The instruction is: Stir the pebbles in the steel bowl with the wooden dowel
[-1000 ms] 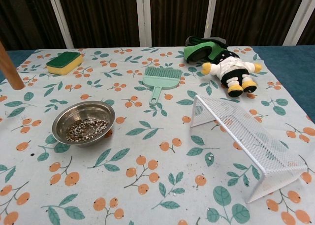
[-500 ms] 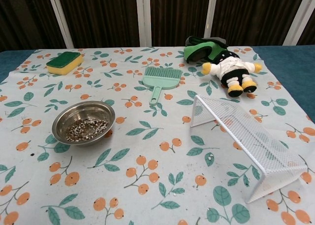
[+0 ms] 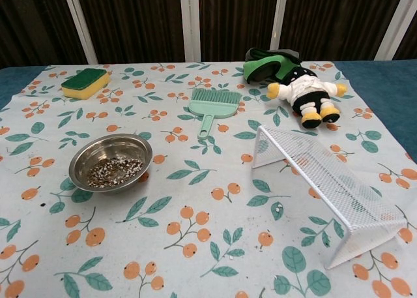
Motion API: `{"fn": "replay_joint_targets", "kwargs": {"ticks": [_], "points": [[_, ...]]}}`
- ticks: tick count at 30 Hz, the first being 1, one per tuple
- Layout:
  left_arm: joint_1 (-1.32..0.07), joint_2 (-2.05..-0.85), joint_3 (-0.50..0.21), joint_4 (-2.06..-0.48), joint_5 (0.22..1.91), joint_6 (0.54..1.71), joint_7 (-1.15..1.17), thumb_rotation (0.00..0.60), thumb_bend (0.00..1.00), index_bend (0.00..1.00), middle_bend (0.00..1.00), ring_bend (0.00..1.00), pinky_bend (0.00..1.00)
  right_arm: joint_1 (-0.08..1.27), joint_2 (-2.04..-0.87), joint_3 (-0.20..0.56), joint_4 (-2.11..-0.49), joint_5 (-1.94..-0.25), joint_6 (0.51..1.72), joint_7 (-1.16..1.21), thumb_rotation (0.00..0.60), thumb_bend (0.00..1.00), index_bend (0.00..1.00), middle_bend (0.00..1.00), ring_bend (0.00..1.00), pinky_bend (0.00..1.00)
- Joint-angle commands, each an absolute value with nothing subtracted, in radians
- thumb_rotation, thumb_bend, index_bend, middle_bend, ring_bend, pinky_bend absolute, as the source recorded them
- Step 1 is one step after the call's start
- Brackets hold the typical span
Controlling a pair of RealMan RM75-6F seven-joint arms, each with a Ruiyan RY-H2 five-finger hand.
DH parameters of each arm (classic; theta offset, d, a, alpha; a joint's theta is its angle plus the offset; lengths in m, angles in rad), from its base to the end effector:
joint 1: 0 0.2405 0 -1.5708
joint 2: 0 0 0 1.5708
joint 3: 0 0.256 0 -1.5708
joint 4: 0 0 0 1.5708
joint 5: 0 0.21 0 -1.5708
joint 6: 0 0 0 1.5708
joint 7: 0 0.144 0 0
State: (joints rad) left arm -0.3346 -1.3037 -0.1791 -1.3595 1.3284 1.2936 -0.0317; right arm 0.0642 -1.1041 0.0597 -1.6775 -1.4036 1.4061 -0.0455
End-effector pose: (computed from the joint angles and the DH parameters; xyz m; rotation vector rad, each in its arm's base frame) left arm -0.3053 0.2909 0.1287 -1.3681 -0.8805 -0.9662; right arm -0.3185 -0.1746 0.1532 1.3338 -1.0157 0.8095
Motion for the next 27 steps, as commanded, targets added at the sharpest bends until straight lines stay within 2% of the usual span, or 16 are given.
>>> {"fn": "replay_joint_targets", "kwargs": {"ticks": [1, 5, 8, 17, 27], "points": [[-0.343, -1.309, -0.186, -1.391, 1.336, 1.302, -0.026, 0.6, 0.63, 0.57, 0.57, 0.21, 0.02, 0.063, -1.104, 0.059, -1.676, -1.405, 1.407, -0.043, 0.6, 0.31, 0.0, 0.0, 0.0, 0.0], [-0.35, -1.307, -0.187, -1.428, 1.34, 1.299, -0.016, 0.6, 0.5, 0.5, 0.47, 0.19, 0.02, 0.062, -1.104, 0.059, -1.675, -1.408, 1.411, -0.038, 0.6, 0.31, 0.0, 0.0, 0.0, 0.0], [-0.353, -1.302, -0.184, -1.453, 1.33, 1.283, -0.008, 0.6, 0.44, 0.45, 0.42, 0.17, 0.0, 0.06, -1.107, 0.061, -1.672, -1.415, 1.421, -0.03, 0.6, 0.31, 0.0, 0.0, 0.0, 0.0], [-0.35, -1.28, -0.2, -1.514, 1.264, 1.251, -0.01, 0.6, 0.4, 0.35, 0.3, 0.12, 0.0, 0.061, -1.107, 0.059, -1.669, -1.416, 1.416, -0.027, 0.6, 0.31, 0.0, 0.0, 0.0, 0.0], [-0.326, -1.261, -0.215, -1.561, 1.235, 1.273, -0.057, 0.6, 0.37, 0.32, 0.26, 0.08, 0.0, 0.061, -1.107, 0.058, -1.668, -1.418, 1.417, -0.027, 0.6, 0.31, 0.0, 0.0, 0.0, 0.0]]}}
